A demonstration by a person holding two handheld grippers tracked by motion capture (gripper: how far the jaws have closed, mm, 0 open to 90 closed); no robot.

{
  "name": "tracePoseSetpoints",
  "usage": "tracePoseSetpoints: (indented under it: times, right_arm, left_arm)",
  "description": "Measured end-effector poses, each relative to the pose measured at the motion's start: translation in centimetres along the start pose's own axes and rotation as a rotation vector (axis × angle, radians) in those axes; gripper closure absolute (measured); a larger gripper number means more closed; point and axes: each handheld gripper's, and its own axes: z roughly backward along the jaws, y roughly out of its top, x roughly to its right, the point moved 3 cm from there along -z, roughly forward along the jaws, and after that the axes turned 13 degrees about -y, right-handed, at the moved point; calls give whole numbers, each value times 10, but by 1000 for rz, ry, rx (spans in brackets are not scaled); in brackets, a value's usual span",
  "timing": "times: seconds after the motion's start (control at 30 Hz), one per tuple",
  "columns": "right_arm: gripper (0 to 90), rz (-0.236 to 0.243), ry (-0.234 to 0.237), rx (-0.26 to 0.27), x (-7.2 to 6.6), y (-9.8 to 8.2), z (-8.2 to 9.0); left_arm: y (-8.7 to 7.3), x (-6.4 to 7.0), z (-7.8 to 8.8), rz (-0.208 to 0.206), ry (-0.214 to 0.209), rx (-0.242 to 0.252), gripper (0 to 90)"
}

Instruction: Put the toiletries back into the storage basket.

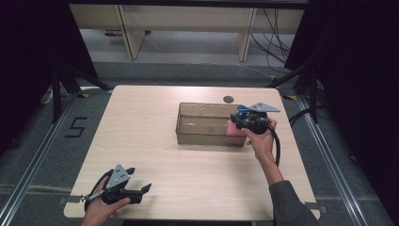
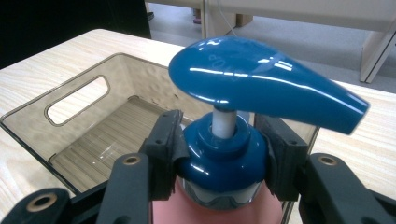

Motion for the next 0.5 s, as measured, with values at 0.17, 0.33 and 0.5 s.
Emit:
tracePoseSetpoints:
  times: [0.17,0.33,0.5]
  right_arm:
    - [533,-36,-8,-18,-2,-3,1]
    - [530,6,17,0,-2,-4,0]
    - [446,12,24,0,-3,-4,1]
  left_arm:
    - [1,0,1,-12,1,-7,150]
    - [1,0,2,-6,8,-7,149]
    - [2,0,2,-15,6,-4,149]
